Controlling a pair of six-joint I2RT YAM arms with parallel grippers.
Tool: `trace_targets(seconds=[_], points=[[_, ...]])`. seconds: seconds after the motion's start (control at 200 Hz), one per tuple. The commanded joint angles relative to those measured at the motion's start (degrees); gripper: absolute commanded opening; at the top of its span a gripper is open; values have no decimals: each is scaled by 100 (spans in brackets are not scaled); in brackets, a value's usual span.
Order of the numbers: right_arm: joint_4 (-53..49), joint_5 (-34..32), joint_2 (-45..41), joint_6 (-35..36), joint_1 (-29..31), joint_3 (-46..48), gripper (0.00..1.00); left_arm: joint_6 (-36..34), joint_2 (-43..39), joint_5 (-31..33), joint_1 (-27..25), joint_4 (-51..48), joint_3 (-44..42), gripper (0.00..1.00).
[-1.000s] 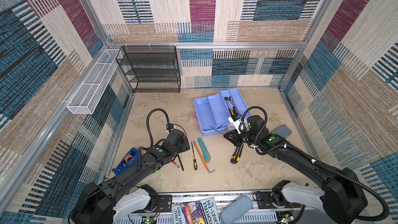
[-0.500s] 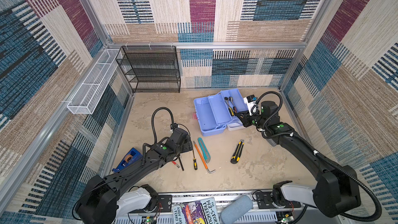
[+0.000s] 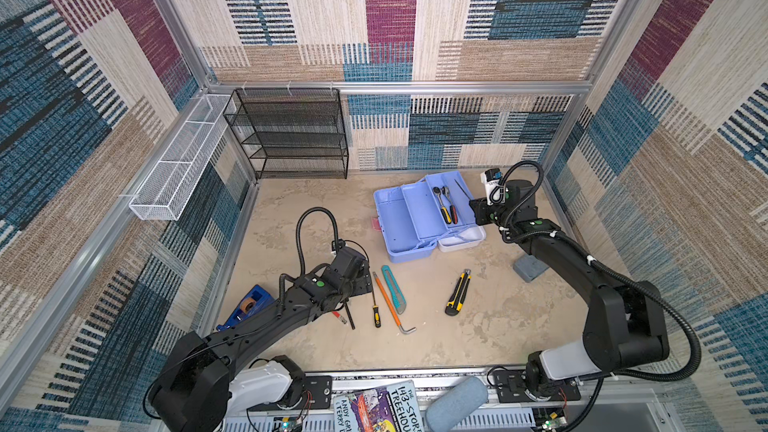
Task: Pack the tool kit
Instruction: 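Lower the file into the top tray beside the ratchets with the right gripper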
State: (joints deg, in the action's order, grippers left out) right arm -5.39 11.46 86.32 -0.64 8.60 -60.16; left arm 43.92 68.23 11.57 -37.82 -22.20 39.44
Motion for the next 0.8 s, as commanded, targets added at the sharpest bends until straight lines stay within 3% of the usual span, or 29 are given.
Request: trace_targets(seconds=[0.0, 0.486, 0.796], points=[[176, -222, 298, -248, 1, -234, 15, 211, 26, -2, -30, -96, 11, 80], [-131, 117, 1131, -519, 6, -781, 15, 145, 102, 76, -39, -74, 97, 81], [-241, 205, 1308, -573, 6, -927, 25, 271, 180, 57, -113, -324, 93, 81]])
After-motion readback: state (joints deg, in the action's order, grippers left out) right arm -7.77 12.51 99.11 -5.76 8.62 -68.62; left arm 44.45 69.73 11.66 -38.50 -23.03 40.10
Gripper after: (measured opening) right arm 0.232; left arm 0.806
